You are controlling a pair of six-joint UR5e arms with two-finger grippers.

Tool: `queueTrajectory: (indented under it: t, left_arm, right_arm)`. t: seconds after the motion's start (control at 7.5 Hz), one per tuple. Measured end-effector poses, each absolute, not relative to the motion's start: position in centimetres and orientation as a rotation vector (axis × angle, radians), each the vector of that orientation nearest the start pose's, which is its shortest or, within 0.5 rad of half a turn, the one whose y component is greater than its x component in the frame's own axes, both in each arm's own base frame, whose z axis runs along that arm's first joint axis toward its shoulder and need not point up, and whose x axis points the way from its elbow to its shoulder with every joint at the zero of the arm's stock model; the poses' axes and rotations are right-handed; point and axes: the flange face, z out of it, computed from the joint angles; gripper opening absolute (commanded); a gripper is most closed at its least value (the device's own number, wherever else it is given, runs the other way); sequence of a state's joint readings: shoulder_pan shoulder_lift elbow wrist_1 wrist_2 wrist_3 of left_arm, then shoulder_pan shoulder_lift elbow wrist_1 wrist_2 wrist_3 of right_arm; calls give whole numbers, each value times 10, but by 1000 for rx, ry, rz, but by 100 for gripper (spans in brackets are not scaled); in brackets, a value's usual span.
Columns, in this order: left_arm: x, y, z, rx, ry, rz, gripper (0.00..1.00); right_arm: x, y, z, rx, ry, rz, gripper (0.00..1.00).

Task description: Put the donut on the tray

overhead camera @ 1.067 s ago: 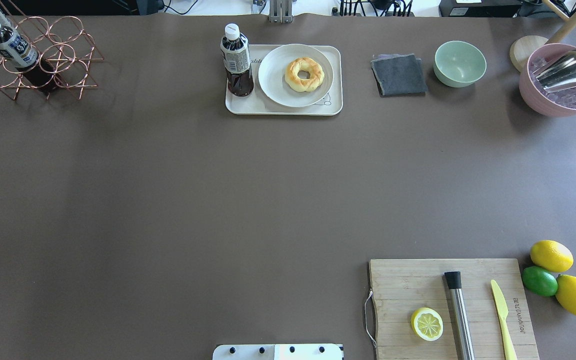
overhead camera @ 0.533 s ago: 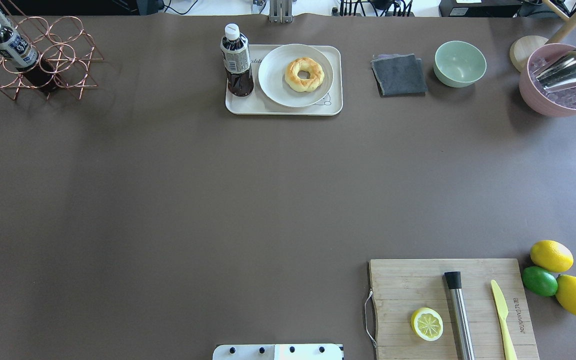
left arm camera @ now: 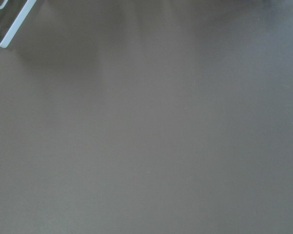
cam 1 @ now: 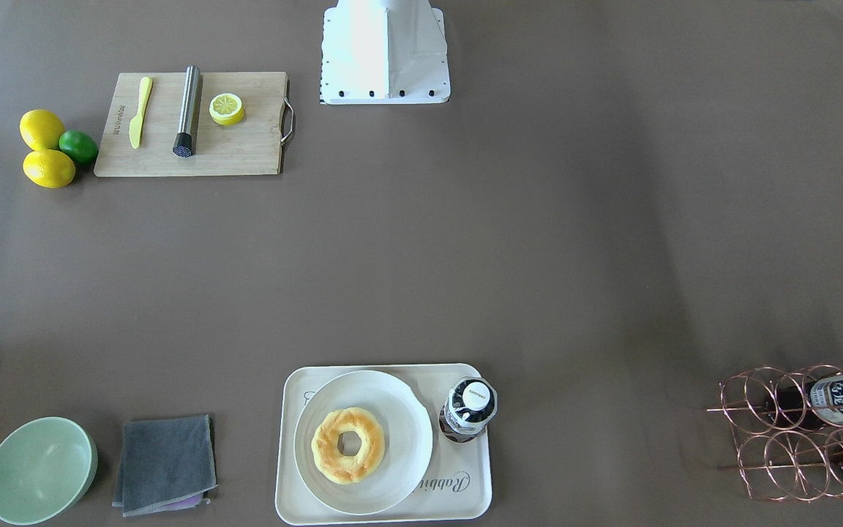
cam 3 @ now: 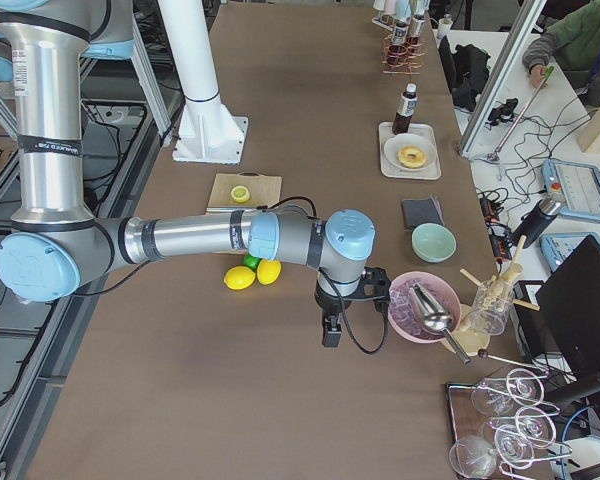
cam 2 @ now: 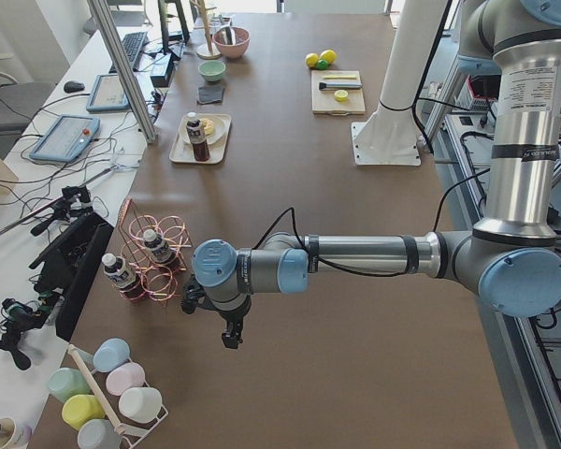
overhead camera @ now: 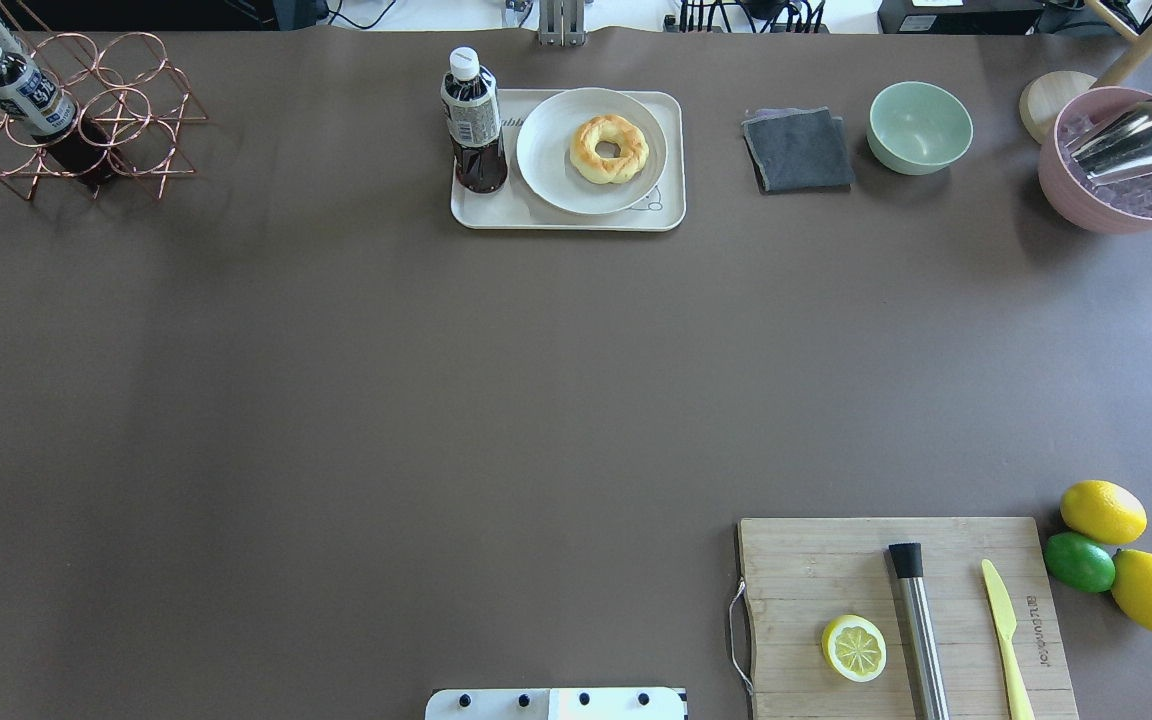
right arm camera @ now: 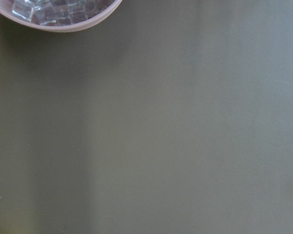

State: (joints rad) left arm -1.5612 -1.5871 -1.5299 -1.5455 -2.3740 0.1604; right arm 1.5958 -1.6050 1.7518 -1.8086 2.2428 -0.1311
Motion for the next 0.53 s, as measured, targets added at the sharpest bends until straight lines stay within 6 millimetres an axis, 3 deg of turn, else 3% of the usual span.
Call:
queueTrajectory:
  t: [0.53]
  left_arm:
    - [-65, -495, 670, 21, 807, 124, 99]
  right_arm:
    - [83, -463, 616, -34, -678, -72, 100]
